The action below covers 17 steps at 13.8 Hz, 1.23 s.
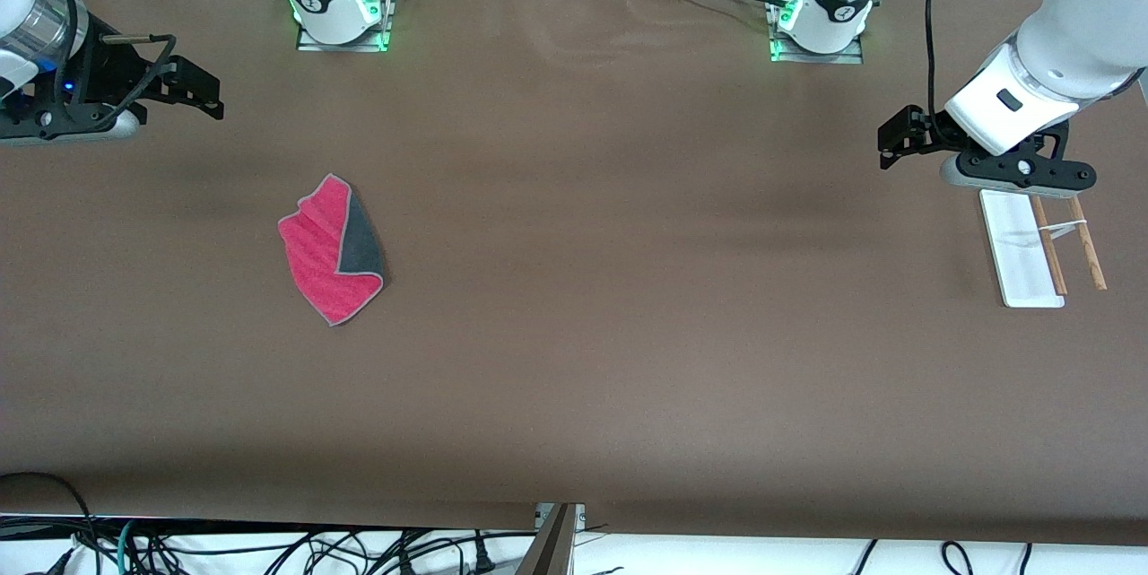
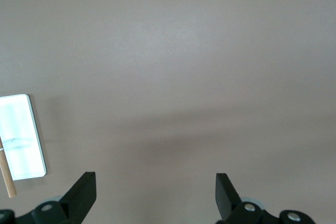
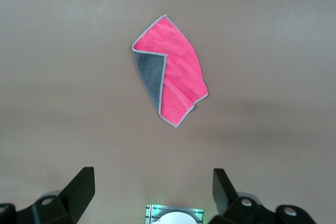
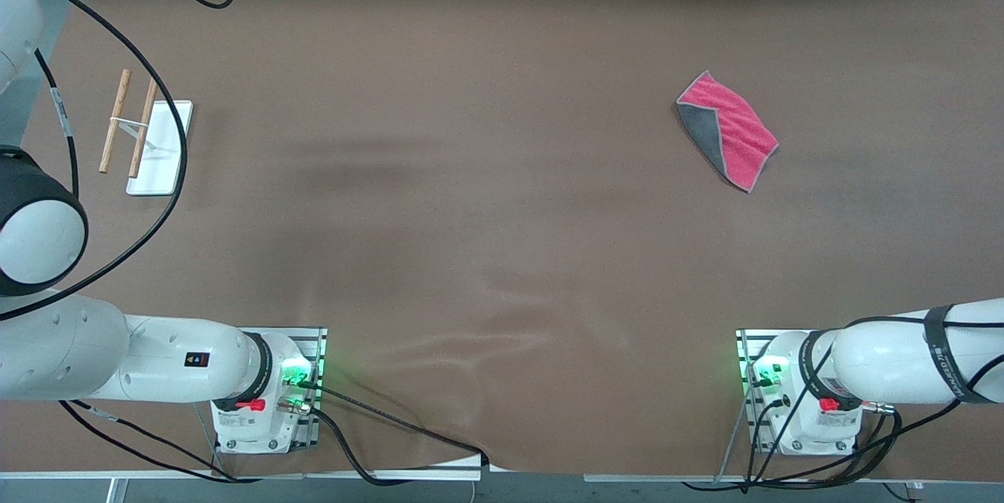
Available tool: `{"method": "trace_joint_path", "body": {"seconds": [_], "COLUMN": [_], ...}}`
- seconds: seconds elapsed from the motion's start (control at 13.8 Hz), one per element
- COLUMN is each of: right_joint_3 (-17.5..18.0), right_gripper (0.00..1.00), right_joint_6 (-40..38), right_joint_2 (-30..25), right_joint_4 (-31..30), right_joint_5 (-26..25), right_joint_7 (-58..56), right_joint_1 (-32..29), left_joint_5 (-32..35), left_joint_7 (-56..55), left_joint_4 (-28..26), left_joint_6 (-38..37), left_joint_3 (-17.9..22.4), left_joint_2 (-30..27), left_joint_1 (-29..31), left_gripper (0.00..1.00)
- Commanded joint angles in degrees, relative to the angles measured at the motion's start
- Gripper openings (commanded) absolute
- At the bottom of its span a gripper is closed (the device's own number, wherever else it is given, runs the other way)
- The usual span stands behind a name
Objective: Pass towel and hang on rack
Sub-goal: 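Move the right gripper down over the pink-grey towel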
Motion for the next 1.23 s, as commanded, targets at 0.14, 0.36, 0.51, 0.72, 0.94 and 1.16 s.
{"method": "trace_joint_path", "body": {"seconds": [0.14, 0.36, 0.51, 0.72, 0.94, 1.16], "right_joint_3": [-0.1, -0.1, 0.1, 0.2, 0.4, 0.7], "right_gripper": [0.99, 0.99, 0.99, 1.00, 0.99, 0.99], "right_joint_6": [1.0, 1.7, 3.3, 14.8, 35.5, 46.3], "right_joint_2": [-0.8, 0.8, 3.2, 5.8, 7.6, 12.9], "right_joint_4": [-0.7, -0.9, -2.0, -11.8, -25.9, -30.2], "right_joint_5": [-0.7, -0.7, -1.1, -0.6, -0.2, 0.2], "right_joint_7": [-2.2, -2.9, -2.9, -6.7, -8.9, -8.2], "right_joint_1": [-0.5, -0.5, -0.4, -0.3, -0.3, -0.1], "left_joint_5": [1.2, 1.2, 1.2, 1.2, 1.2, 1.2], "left_joint_7": [0.4, 0.4, 0.4, 0.4, 0.5, 0.5], "left_joint_4": [0.3, 0.3, 0.3, 0.3, 0.3, 0.3], "left_joint_6": [-0.1, -0.1, -0.1, -0.1, -0.2, -0.2], "left_joint_3": [-0.1, -0.1, -0.1, -0.1, -0.1, 0.0], "left_joint_2": [-0.3, -0.3, -0.3, -0.3, -0.3, -0.3], "left_joint_1": [0.1, 0.1, 0.1, 0.1, 0.1, 0.1], "left_gripper": [1.00, 1.00, 1.00, 1.00, 1.00, 1.00]}}
